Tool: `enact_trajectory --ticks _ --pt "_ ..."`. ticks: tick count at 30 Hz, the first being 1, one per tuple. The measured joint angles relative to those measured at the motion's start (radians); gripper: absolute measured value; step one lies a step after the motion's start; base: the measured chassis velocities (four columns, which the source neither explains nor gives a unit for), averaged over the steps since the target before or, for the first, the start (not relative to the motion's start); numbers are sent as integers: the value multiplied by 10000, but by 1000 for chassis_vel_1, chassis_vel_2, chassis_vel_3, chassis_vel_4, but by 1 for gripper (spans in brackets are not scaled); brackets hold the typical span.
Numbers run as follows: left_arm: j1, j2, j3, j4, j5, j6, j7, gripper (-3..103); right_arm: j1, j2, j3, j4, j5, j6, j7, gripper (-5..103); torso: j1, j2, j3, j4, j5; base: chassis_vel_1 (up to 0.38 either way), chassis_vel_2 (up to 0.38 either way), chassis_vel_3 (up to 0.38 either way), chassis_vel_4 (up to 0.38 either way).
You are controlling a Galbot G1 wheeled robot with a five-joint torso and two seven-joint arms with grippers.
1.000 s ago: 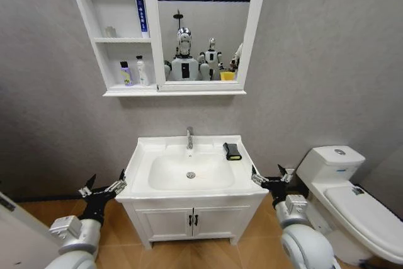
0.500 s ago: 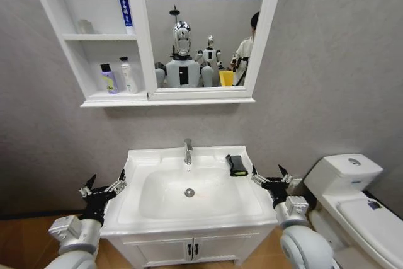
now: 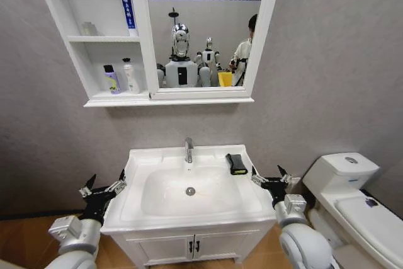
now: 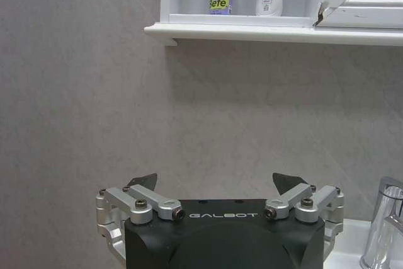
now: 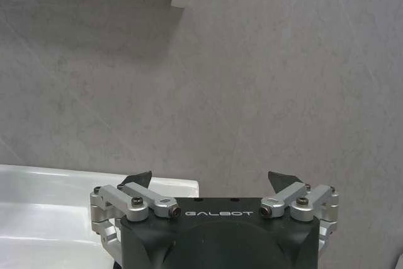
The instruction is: Move facial cleanser and shampoo from washbasin to cabinet, then wipe washbasin with towel.
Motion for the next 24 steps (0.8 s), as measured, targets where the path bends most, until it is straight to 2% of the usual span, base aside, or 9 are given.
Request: enact_trajectory --ticks 24 --pt "0 0 0 0 0 0 0 100 -7 7 48 -70 32 93 -24 100 -1 0 0 0 -1 -10 -10 14 12"
